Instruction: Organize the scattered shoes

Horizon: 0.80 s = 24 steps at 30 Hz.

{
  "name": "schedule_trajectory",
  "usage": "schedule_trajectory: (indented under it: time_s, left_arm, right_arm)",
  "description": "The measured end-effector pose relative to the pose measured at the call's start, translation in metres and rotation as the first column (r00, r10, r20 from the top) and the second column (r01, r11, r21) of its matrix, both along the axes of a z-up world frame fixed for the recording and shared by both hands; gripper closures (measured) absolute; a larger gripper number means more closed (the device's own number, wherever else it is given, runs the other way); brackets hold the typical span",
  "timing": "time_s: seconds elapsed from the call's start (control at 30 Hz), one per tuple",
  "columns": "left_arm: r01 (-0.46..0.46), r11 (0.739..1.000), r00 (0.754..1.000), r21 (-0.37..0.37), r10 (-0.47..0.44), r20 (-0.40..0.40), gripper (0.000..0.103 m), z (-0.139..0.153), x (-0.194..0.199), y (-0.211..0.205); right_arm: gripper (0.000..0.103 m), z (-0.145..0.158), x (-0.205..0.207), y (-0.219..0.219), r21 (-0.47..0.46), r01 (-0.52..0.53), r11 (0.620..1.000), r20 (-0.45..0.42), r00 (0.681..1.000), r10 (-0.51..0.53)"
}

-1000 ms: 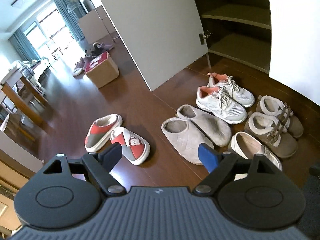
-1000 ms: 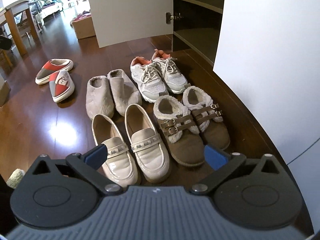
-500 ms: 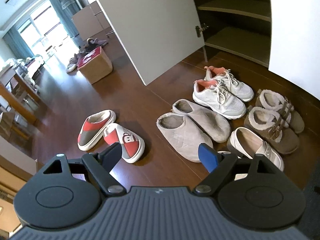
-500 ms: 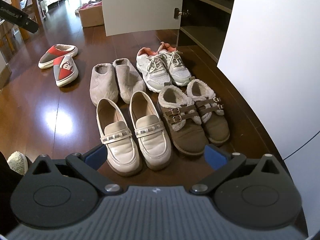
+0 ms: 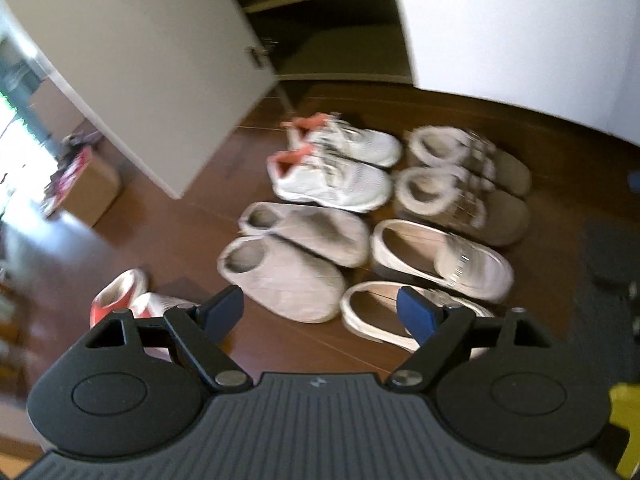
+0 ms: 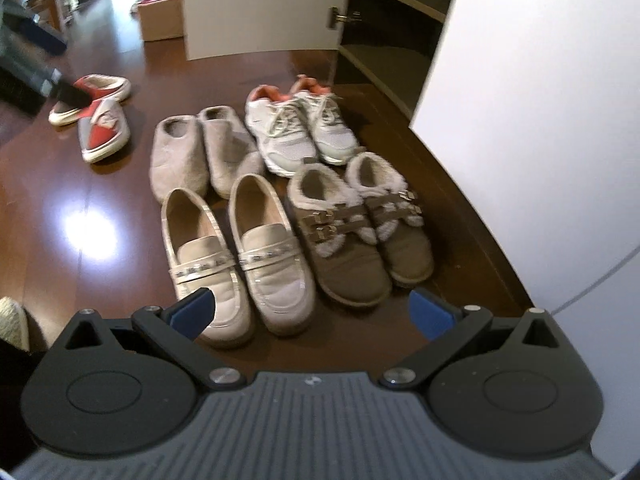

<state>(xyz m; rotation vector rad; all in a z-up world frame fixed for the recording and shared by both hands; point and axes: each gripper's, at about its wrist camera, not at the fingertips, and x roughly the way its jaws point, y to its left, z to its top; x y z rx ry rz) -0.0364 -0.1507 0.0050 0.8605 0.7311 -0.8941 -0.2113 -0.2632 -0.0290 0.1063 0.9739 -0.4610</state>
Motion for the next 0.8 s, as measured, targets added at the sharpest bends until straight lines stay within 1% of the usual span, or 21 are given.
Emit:
schedule_trajectory:
  time_s: [0.13,0.27,0.43,0.8]
  left_arm:
    - [0.085,0.995,0.996,0.046,-0.085,0.009,0.017,-0.014,-0.015,-0.008]
    - [0.114,0.992,0.993,0.059,-0.115,0.009,0.017,-0.018,-0.021,-0.011]
    - [0.143,0.987,0.99,0.074,-0.144,0.009,0.017,-0.021,-0.028,-0.013]
    - [0.125,0.988,0.992,0.092,-0.125,-0.006,0.017,-0.025,-0.023,-0.01]
  right_arm:
    - [0.001,0.002,-0.007,-0.009,0.005,0.052,0.999,0.0,0.999,-0.052]
    - [0.001,-0.002,-0.011,-0.016,0.011,0.074,0.997,-0.009,0.997,-0.074]
    - [0.001,-0.006,-0.01,-0.017,0.008,0.067,0.998,-0.021,0.998,-0.067]
    - [0.001,-0.01,-0.004,-0.018,0.02,0.064,0.998,-0.027,0.998,-0.064]
